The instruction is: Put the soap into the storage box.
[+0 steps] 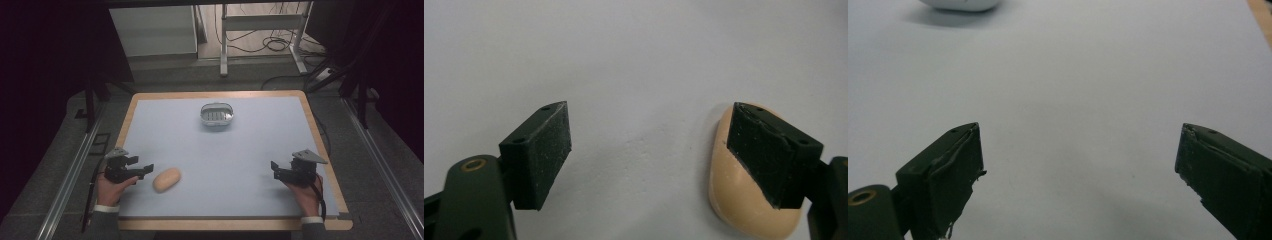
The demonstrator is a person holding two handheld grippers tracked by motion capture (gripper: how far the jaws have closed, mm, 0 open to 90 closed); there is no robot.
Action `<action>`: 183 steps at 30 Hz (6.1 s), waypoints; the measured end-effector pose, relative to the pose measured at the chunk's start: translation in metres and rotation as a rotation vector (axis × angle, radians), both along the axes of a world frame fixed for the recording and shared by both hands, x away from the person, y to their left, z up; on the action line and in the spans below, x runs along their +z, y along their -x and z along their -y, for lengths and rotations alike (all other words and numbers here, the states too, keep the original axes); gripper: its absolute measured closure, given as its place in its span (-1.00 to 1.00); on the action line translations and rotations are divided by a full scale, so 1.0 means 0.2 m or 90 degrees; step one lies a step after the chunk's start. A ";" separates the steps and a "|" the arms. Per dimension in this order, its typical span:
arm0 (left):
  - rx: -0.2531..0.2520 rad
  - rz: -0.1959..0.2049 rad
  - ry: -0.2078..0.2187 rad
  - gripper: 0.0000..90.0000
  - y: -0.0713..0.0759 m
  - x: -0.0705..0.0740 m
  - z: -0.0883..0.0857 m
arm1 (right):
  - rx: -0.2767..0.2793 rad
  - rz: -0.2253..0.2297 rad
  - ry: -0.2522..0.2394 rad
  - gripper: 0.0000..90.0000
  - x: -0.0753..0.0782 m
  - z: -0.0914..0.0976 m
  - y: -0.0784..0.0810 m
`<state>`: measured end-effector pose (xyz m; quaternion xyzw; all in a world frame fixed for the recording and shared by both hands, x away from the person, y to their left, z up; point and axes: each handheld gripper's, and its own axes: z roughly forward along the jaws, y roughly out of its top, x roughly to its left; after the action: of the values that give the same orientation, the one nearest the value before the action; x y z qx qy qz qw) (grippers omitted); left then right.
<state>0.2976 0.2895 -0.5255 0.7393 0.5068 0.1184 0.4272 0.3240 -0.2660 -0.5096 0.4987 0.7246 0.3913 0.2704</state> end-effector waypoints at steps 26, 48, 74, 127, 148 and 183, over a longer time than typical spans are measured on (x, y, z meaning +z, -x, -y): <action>0.034 0.032 -0.129 -0.48 0.07 0.10 0.09 | 0.020 0.022 -0.051 -0.85 0.03 0.07 0.02; -0.029 0.042 -0.188 -0.53 0.06 0.18 0.24 | 0.019 0.009 -0.031 -0.84 0.02 0.05 0.06; -0.150 -0.048 -0.212 -0.57 0.01 0.12 0.40 | 0.015 -0.003 -0.020 -0.84 -0.01 0.06 0.07; -0.214 -0.088 -0.246 -0.28 -0.07 0.11 0.49 | 0.006 -0.009 -0.011 -0.84 -0.02 0.06 0.07; -0.204 -0.054 -0.233 -0.27 -0.14 0.22 0.51 | 0.004 -0.009 -0.007 -0.84 -0.02 0.07 0.07; -0.205 -0.023 -0.226 -0.27 -0.27 0.34 0.59 | 0.002 -0.009 -0.005 -0.84 -0.02 0.07 0.07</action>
<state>0.3507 0.1717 -0.4577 0.8760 0.3611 0.1226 0.2951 0.3102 -0.2796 -0.5138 0.5010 0.7260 0.3911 0.2627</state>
